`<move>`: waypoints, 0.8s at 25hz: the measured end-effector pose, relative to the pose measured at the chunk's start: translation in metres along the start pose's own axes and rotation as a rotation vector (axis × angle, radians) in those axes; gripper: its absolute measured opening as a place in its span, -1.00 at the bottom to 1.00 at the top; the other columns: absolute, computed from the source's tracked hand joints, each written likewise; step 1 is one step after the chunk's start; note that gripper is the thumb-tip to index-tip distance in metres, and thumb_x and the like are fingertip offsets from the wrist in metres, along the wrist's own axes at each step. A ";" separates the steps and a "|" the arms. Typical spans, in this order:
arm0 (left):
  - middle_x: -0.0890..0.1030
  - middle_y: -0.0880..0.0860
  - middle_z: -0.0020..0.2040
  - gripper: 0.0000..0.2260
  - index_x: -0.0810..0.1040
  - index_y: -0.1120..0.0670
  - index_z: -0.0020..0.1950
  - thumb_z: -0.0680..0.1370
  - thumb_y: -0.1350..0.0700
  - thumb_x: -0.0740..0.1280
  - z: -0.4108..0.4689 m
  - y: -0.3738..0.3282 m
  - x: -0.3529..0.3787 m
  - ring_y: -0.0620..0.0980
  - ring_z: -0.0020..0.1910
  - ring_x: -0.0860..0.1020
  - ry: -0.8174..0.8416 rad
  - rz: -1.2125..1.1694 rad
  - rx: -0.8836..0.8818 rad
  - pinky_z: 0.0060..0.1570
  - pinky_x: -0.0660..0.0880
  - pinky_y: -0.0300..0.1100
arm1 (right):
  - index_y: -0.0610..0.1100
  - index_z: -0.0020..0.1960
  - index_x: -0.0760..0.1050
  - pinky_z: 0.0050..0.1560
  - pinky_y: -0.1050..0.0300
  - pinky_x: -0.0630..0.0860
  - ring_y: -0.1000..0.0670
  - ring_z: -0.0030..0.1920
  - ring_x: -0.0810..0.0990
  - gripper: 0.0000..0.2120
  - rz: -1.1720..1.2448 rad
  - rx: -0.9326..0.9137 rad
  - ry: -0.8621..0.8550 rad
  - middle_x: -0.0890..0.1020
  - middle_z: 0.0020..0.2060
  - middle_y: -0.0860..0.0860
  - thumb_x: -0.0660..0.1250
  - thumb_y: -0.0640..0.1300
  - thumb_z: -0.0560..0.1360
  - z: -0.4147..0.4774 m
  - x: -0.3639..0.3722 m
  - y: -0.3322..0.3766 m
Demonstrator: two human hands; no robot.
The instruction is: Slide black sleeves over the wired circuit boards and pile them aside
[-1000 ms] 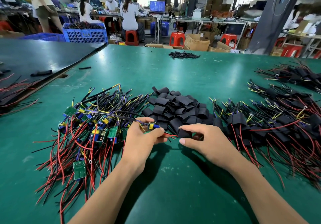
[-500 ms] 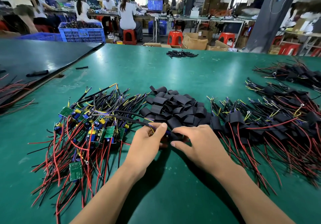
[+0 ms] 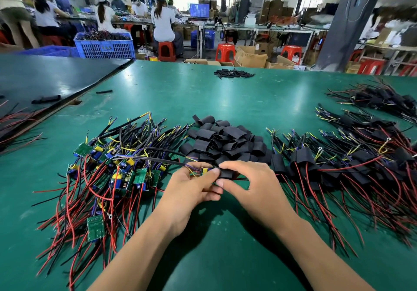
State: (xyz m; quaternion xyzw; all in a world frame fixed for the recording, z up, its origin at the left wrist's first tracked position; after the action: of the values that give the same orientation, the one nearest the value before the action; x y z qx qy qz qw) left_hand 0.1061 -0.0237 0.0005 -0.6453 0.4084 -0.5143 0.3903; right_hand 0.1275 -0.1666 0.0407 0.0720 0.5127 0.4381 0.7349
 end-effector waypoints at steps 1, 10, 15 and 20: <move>0.61 0.17 -0.29 -0.89 0.52 0.23 0.07 0.56 0.30 0.38 0.000 0.000 -0.001 0.04 -0.36 0.58 -0.007 0.016 0.013 -0.31 0.60 -0.21 | 0.09 0.17 0.63 0.30 0.25 0.27 0.20 0.15 0.52 -0.66 -0.015 -0.001 0.001 0.65 0.10 0.25 0.37 0.15 0.43 0.000 0.001 0.001; 0.59 0.03 -0.23 -0.85 0.55 0.10 0.02 0.49 0.21 0.45 0.002 -0.010 -0.012 -0.05 -0.39 0.54 -0.104 -0.129 0.087 -0.44 0.45 -0.26 | 0.07 -0.16 0.60 -0.31 0.36 0.37 0.20 -0.42 0.46 -0.80 0.369 0.093 -0.025 0.58 -0.41 0.15 0.48 0.17 0.37 0.000 -0.002 0.003; 0.64 0.00 -0.22 -0.91 0.57 0.06 -0.01 0.52 0.14 0.43 0.000 -0.005 0.001 -0.10 -0.42 0.47 0.012 -0.057 0.025 -0.44 0.36 -0.28 | 0.13 0.15 0.62 -0.33 0.21 0.47 -0.03 -0.43 0.52 -0.63 0.845 0.248 0.060 0.63 -0.26 -0.15 0.49 0.09 0.35 0.002 0.013 -0.006; 0.64 0.14 -0.07 -0.79 0.56 0.17 0.14 0.55 0.13 0.41 -0.002 -0.006 0.002 -0.09 -0.43 0.44 0.026 -0.039 0.029 -0.42 0.34 -0.28 | 0.04 0.15 0.66 -0.27 0.17 0.54 -0.05 -0.38 0.58 -0.64 1.007 0.273 0.079 0.70 -0.18 -0.17 0.51 0.05 0.37 0.002 0.013 -0.009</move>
State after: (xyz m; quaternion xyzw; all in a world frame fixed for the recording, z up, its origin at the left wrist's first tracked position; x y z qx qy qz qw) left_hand 0.1053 -0.0231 0.0071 -0.6407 0.3934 -0.5361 0.3839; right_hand 0.1354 -0.1622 0.0278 0.3884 0.4943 0.6687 0.3970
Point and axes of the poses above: each hand's wrist, its own z-axis towards the middle knuckle, its own x-axis out of the palm, y = z × x, the point moved 8 cm from there along z, towards the middle knuckle
